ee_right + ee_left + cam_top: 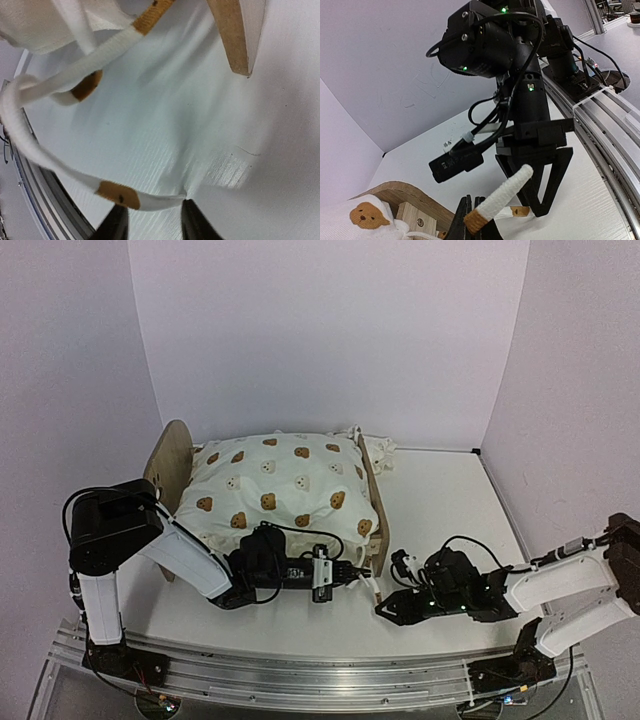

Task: Set up the pet bed

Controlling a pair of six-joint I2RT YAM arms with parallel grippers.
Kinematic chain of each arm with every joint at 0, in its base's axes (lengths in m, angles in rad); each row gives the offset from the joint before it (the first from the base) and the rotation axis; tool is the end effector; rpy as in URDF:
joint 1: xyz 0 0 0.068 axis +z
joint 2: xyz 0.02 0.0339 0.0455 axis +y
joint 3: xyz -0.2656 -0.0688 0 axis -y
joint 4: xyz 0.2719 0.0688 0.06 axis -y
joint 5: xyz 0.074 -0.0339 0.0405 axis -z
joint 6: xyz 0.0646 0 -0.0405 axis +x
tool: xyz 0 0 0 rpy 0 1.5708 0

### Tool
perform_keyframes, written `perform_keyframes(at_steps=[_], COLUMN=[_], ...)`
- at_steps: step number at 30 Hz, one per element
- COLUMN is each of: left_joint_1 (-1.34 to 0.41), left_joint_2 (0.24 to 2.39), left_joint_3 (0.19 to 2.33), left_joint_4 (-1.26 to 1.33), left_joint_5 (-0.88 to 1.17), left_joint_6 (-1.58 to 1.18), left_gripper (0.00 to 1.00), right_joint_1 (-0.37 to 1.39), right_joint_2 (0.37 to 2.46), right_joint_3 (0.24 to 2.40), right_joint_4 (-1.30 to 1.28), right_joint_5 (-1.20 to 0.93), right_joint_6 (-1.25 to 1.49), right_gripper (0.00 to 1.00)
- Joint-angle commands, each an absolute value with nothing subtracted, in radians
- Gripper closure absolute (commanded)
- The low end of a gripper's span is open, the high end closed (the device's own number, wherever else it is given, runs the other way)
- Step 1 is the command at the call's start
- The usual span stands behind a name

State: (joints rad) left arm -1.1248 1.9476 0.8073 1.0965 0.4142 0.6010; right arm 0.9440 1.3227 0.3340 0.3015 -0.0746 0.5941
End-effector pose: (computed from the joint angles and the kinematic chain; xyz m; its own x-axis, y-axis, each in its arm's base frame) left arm 0.1572 -0.3890 0.1326 0.5495 0.0508 -0.8339 0.8349 0.0042 0.5504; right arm 0.1494 0.2145 0.0890 -0.7794 -0.1245 -0.6141 -0.4890 0.7336 0.4719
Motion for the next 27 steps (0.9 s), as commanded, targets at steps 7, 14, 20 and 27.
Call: perform_keyframes(at_steps=[7,14,20,27], left_joint_1=[-1.12,-1.12,-1.101,-1.083], left_joint_2=[1.877,1.849,1.836,1.83], left_joint_3=[0.857,0.865,0.867,0.867], left_joint_4=[1.06,0.976,0.92,0.899], left_joint_5=[0.404,0.414,0.419,0.437], left_joint_6=[0.511,0.388,0.291,0.241], left_gripper=[1.0,1.0,1.0,1.0], right_joint_1=[0.95,0.959,0.96,0.961], right_joint_2=[1.471,1.56,1.513,1.509], right_joint_3=[0.393,0.418,0.409,0.421], right_joint_4=[0.62,0.903,0.951,0.956], right_joint_5=[0.054,0.084,0.145,0.121], right_joint_6=[0.661,0.73,0.72,0.744], right_gripper=[0.9,0.92,0.93,0.94])
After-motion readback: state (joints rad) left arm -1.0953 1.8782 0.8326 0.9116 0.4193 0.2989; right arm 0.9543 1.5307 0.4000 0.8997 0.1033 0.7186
